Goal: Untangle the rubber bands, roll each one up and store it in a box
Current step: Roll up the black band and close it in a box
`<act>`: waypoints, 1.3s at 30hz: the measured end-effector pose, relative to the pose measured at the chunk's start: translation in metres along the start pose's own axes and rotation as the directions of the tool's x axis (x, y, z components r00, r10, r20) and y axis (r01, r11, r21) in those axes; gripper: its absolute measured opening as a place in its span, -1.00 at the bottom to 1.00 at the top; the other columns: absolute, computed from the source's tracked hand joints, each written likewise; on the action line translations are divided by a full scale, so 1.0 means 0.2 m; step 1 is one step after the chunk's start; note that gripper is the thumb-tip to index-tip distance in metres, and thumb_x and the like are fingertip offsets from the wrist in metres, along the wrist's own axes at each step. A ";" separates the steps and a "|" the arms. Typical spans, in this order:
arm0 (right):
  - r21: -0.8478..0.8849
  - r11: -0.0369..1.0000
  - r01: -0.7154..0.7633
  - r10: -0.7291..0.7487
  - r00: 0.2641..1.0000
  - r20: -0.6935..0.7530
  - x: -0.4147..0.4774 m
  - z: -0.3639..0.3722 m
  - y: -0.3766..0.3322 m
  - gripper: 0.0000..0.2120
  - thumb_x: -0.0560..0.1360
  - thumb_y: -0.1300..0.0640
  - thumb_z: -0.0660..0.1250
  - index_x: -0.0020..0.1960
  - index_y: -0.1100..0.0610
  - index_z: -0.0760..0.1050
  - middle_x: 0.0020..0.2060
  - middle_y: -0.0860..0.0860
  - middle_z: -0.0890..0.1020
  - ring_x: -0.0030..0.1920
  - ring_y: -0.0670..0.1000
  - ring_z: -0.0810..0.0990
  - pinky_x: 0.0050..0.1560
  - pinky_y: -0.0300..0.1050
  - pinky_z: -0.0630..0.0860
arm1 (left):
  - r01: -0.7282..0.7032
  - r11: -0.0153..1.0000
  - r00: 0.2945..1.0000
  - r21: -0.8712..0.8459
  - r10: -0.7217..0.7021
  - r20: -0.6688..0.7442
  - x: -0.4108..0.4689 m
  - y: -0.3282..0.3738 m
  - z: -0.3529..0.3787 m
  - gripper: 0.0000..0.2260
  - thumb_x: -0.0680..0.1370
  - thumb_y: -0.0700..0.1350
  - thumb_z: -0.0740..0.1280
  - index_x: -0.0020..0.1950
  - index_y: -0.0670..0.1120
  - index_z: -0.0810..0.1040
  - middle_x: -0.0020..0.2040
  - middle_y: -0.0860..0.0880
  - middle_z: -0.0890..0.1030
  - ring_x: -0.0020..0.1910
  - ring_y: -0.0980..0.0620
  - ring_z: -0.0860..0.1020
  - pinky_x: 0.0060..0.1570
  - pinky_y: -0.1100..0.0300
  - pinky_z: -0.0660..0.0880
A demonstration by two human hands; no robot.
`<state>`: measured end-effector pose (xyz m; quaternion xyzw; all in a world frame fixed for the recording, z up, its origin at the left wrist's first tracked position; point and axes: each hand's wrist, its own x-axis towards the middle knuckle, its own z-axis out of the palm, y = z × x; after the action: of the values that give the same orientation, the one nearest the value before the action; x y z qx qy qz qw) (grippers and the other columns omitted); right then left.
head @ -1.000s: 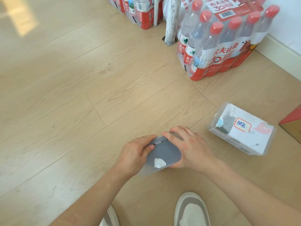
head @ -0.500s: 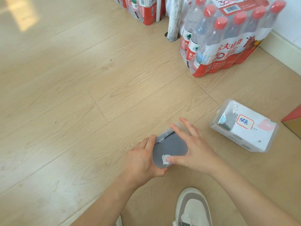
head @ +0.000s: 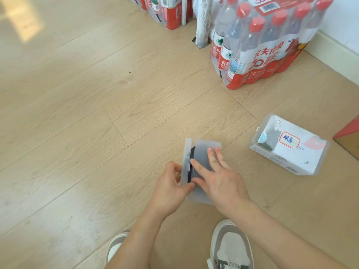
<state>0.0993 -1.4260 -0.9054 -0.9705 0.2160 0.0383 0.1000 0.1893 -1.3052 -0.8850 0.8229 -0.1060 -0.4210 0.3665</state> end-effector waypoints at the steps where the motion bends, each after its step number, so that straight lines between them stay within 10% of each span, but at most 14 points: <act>1: 0.033 0.999 0.007 -0.006 1.000 -0.007 0.01 0.00 0.01 -0.52 0.49 -0.26 0.10 0.25 -0.09 0.58 0.26 0.22 0.56 0.31 0.19 0.52 -0.43 -0.06 0.61 | 0.021 0.996 1.000 -0.091 -0.020 0.012 0.00 0.01 -0.01 -0.75 0.48 -0.19 0.42 0.02 0.01 0.39 -0.01 0.05 0.68 -0.02 0.08 0.64 0.03 0.05 0.56; 6: 0.185 0.983 0.018 -0.003 0.997 -0.081 -0.01 0.04 0.06 -0.38 0.27 -0.14 0.53 0.20 0.22 0.60 0.23 0.16 0.60 0.31 0.09 0.50 -0.10 -0.10 0.63 | -0.084 0.996 0.995 0.015 0.084 -0.045 0.01 0.07 0.01 -0.60 0.47 -0.21 0.35 0.02 0.33 0.47 -0.05 0.27 0.66 -0.05 0.24 0.64 0.06 0.16 0.55; 14: 0.312 0.950 0.004 0.046 0.988 -0.150 -0.01 0.07 0.04 -0.53 0.28 0.06 0.52 0.14 0.24 0.62 0.19 0.18 0.62 0.24 0.17 0.57 0.03 -0.02 0.57 | -0.069 0.992 0.961 0.109 0.095 -0.258 0.01 0.08 0.12 -0.83 0.42 -0.15 0.41 -0.12 0.14 0.62 -0.21 0.14 0.68 -0.17 0.09 0.64 -0.11 0.07 0.55; 18: 0.482 0.871 -0.098 0.151 0.986 -0.074 0.00 0.04 0.07 -0.57 0.39 0.13 0.53 0.24 0.14 0.59 0.34 -0.02 0.50 0.42 -0.11 0.33 0.30 -0.45 0.17 | -0.011 0.988 0.934 0.157 0.066 -0.352 0.02 0.09 0.14 -0.87 0.41 -0.15 0.40 -0.08 0.01 0.63 -0.25 0.06 0.67 -0.21 -0.03 0.61 -0.16 0.01 0.53; 24: 0.664 0.658 -0.354 0.374 0.920 0.120 0.03 -0.02 0.10 0.00 0.25 -0.11 0.59 0.53 -0.17 0.09 0.47 -0.03 0.23 0.41 -0.01 0.28 0.28 -0.20 0.29 | -0.013 0.980 0.947 0.198 0.076 -0.311 0.06 0.12 0.12 -0.86 0.40 -0.17 0.37 -0.08 0.00 0.62 -0.20 0.05 0.67 -0.16 0.00 0.61 -0.15 0.01 0.55; 32: 0.484 0.782 -0.392 0.317 0.920 0.232 0.11 -0.06 0.06 -0.02 0.26 -0.27 0.51 0.54 -0.15 0.10 0.36 0.12 0.24 0.29 0.09 0.43 0.23 -0.11 0.43 | -0.057 0.858 0.943 0.510 0.214 -0.255 0.09 0.16 0.09 -0.82 0.40 -0.20 0.29 -0.33 -0.07 0.30 -0.43 0.00 0.40 -0.34 -0.14 0.41 -0.39 0.09 0.25; 35: 0.513 0.750 -0.417 0.342 0.909 0.238 0.11 -0.07 0.06 -0.02 0.25 -0.23 0.54 0.53 -0.15 0.12 0.33 0.09 0.24 0.21 0.07 0.48 0.16 -0.17 0.41 | -0.131 0.827 0.937 0.546 0.283 -0.203 0.05 0.15 0.11 -0.93 0.43 -0.21 0.25 -0.14 -0.08 0.38 -0.34 -0.02 0.49 -0.26 -0.17 0.51 -0.35 0.08 0.30; 39: 0.560 0.701 -0.441 0.369 0.897 0.244 0.11 -0.09 0.05 -0.08 0.25 -0.15 0.58 0.48 -0.16 0.19 0.22 0.03 0.26 0.08 0.03 0.50 0.06 -0.22 0.39 | -0.156 0.821 0.944 0.550 0.288 -0.162 0.01 0.14 0.13 -0.60 0.39 -0.02 0.37 0.16 -0.09 0.38 -0.08 -0.04 0.61 -0.10 -0.13 0.58 -0.25 0.08 0.41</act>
<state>0.1162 -1.4476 -0.8918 -0.8119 0.4190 0.0438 0.4041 0.1746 -1.3399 -0.8769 0.9180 -0.2689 -0.2277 0.1820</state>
